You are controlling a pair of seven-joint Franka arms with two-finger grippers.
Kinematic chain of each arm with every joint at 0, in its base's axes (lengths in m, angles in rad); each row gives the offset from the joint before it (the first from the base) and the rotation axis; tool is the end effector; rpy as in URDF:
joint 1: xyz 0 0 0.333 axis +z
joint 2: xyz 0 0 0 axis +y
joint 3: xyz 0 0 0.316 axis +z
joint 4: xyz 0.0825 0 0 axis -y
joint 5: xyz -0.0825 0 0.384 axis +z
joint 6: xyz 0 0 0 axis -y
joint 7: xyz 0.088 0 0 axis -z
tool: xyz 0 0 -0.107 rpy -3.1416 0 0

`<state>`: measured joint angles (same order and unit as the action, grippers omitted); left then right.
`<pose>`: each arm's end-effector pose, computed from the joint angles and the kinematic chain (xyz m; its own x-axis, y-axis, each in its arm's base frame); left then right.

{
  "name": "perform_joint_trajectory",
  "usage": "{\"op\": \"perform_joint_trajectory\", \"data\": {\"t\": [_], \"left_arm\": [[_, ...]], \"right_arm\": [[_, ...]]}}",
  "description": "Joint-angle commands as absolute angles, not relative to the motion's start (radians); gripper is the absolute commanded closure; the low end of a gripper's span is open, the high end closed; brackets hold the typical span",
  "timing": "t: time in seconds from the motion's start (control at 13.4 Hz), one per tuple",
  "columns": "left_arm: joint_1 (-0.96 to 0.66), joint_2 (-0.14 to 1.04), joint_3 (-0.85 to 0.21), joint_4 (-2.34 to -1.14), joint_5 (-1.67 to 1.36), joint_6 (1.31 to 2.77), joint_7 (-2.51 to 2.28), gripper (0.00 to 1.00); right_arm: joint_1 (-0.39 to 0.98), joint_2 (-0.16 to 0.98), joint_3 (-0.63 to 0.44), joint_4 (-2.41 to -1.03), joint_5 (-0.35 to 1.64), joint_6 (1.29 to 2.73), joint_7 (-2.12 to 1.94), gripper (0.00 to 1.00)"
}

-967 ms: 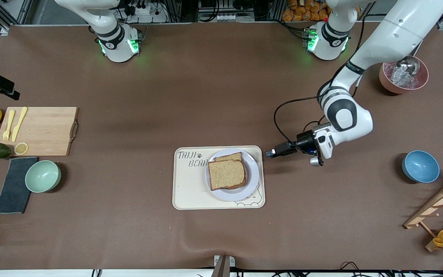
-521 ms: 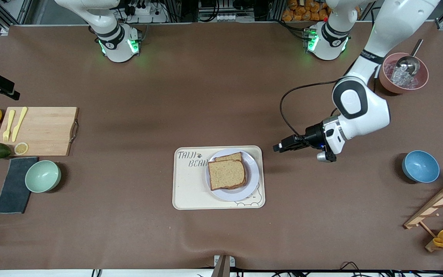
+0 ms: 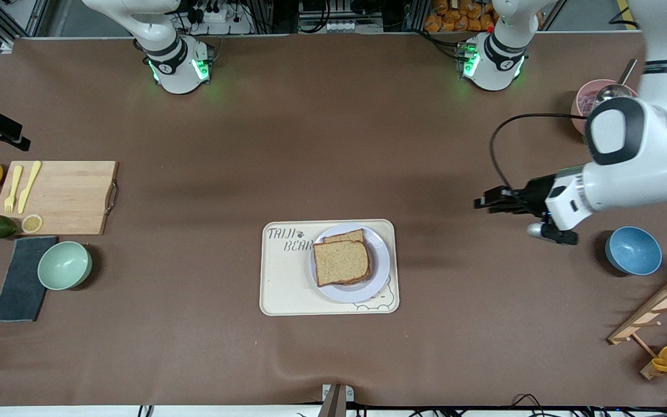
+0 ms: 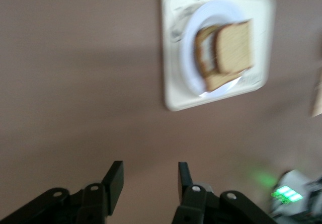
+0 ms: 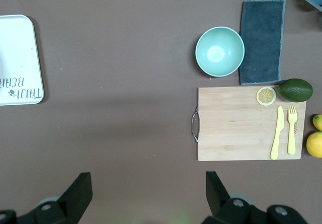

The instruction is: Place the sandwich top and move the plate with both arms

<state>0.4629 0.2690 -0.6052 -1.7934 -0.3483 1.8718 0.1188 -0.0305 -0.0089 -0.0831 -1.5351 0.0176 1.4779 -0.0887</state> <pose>0.5997 -0.0885 0.4204 0.9810 -0.1531 -0.1194 -0.0812 -0.8821 0.4640 0.5391 -0.0597 0.6381 0.9987 -0.0231 -0.0465 -0.0242 -0.9995 -0.0225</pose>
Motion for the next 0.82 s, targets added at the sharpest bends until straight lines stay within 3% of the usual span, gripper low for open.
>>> {"op": "perform_joint_trajectory", "data": {"t": [0.0, 0.15, 0.22, 0.37, 0.74], "left_arm": [[0.445, 0.271, -0.615, -1.584, -0.122, 1.639, 0.054, 0.47], [0.439, 0.270, -0.621, -1.479, -0.014, 1.528, 0.055, 0.36], [0.434, 0.268, -0.624, -1.441, 0.050, 1.496, 0.067, 0.00], [0.436, 0.268, -0.630, -1.387, 0.101, 1.438, 0.100, 0.00], [0.442, 0.275, -0.624, -1.306, 0.221, 1.454, 0.107, 0.00]], "right_arm": [[-0.026, 0.003, -0.084, -1.513, 0.012, 1.471, -0.095, 0.00], [-0.026, 0.003, -0.084, -1.513, 0.012, 1.471, -0.095, 0.00], [-0.026, 0.003, -0.084, -1.513, 0.012, 1.471, -0.095, 0.00], [-0.026, 0.003, -0.084, -1.513, 0.012, 1.471, -0.095, 0.00], [-0.026, 0.003, -0.084, -1.513, 0.012, 1.471, -0.095, 0.00]]}}
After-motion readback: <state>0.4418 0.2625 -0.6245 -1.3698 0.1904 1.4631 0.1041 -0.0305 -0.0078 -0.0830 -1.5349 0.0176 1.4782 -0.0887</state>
